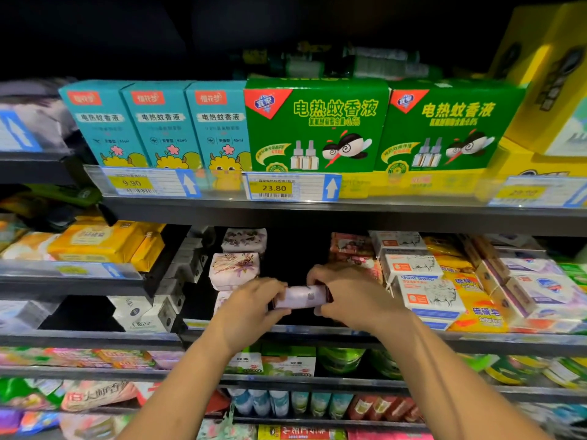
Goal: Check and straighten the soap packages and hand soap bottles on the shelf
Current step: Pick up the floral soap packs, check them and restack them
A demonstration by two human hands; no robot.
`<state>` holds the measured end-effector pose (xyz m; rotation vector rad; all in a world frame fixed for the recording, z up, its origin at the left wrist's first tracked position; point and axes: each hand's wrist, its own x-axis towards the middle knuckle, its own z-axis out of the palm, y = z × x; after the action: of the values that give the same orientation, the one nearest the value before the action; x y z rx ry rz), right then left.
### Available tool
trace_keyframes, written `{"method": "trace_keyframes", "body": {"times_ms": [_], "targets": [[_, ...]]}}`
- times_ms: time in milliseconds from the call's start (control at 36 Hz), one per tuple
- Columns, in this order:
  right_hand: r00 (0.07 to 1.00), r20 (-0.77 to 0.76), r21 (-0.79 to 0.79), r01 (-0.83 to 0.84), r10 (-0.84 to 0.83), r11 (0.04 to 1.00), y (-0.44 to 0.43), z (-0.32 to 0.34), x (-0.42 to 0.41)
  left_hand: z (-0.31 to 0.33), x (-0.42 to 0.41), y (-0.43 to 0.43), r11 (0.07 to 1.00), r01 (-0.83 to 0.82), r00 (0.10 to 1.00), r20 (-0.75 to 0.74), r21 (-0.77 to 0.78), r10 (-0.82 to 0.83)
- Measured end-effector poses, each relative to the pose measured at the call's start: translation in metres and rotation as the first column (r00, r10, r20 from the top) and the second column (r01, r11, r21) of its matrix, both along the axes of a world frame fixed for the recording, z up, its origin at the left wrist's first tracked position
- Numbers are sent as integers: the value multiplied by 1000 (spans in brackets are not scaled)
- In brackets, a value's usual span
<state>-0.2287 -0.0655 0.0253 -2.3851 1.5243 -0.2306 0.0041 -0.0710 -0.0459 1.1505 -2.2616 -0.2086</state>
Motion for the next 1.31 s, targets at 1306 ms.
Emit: {"method": "trace_keyframes", "body": {"times_ms": [1306], "targets": [[985,-167,290,9,42,957,-30,-36,18,2,59,-6,761,-561,770,-131,326,624]]}}
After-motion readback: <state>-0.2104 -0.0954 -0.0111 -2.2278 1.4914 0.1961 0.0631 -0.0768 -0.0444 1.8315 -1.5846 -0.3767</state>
